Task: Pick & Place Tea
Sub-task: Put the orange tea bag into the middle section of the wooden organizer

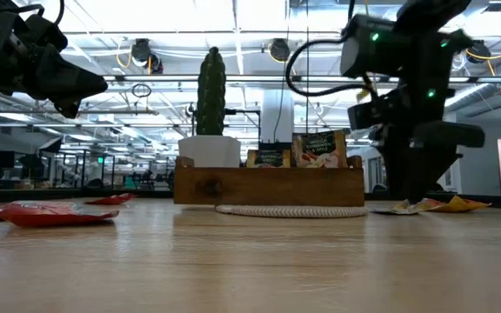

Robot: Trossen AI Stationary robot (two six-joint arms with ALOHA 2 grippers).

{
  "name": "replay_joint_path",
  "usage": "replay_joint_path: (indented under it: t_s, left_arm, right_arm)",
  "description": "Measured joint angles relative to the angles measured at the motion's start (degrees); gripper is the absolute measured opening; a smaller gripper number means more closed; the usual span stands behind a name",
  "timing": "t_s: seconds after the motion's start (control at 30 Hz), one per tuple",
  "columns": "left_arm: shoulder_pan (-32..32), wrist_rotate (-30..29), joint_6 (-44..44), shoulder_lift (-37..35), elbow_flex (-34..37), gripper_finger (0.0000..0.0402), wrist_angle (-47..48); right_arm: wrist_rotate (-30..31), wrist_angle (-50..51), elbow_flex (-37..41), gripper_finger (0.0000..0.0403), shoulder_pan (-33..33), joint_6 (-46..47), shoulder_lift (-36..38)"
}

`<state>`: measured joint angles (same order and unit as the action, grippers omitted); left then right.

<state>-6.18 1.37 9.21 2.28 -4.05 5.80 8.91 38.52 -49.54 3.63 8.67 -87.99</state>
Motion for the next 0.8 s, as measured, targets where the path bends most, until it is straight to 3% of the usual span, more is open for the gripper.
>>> replay_joint_path:
  t_s: [0.47,0.67,0.8]
  left_arm:
    - [0.0,0.0,0.0,0.0,0.0,0.0058,0.0]
    - [0.0,0.0,0.0,0.0,0.0,0.0058,0.0]
    - [0.0,0.0,0.0,0.0,0.0,0.0058,0.0]
  right_arm:
    - [-12.0,-3.0,3.5,0.0247,-11.2,-2.2,0.1]
    - [-12.2,-4.2,4.3,0.0244,-11.5,-2.3,0.2]
    - [-12.2,-4.2,4.3,0.0214,-11.5,-2.3,0.2]
